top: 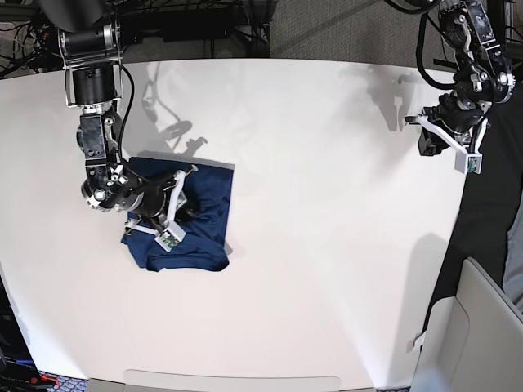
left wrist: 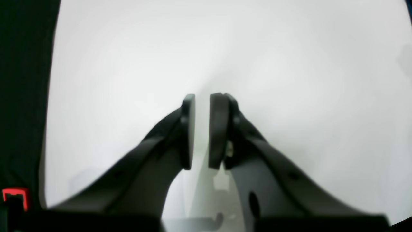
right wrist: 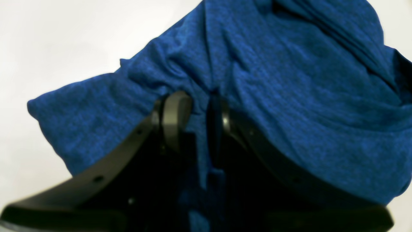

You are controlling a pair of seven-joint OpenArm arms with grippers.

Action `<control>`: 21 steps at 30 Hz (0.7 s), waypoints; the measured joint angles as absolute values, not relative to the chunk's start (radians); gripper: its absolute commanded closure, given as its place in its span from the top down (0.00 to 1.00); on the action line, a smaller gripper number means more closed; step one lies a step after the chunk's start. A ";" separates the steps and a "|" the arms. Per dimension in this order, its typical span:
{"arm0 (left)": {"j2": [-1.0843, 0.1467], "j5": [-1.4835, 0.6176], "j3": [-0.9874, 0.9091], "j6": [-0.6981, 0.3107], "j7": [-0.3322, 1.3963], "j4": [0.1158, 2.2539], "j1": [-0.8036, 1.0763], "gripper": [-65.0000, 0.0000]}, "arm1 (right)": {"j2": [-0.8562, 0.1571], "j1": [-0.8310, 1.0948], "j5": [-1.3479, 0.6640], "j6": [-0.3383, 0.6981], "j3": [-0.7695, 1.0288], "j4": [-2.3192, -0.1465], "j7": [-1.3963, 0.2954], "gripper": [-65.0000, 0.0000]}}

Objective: Fold the T-shirt properly
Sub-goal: 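Drag the folded bundle with the right gripper away from the left gripper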

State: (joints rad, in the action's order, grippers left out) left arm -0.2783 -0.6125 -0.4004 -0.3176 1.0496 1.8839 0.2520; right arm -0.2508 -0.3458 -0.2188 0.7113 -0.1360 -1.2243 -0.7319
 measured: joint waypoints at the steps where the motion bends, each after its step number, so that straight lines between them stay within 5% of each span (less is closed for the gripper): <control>1: -0.278 -0.612 -0.400 -0.318 1.050 1.884 0.252 0.10 | -0.262 -0.346 -0.222 0.712 -0.128 -1.224 -0.731 0.20; 13: -0.282 -0.612 -0.400 -0.318 1.050 1.884 0.252 0.10 | -0.396 -0.347 -0.216 0.710 -0.118 -1.228 -0.739 0.20; 21: -0.282 -0.612 -0.400 -0.318 1.050 1.884 0.252 0.10 | -0.398 -0.340 -0.177 0.701 -0.117 -1.291 -0.796 0.20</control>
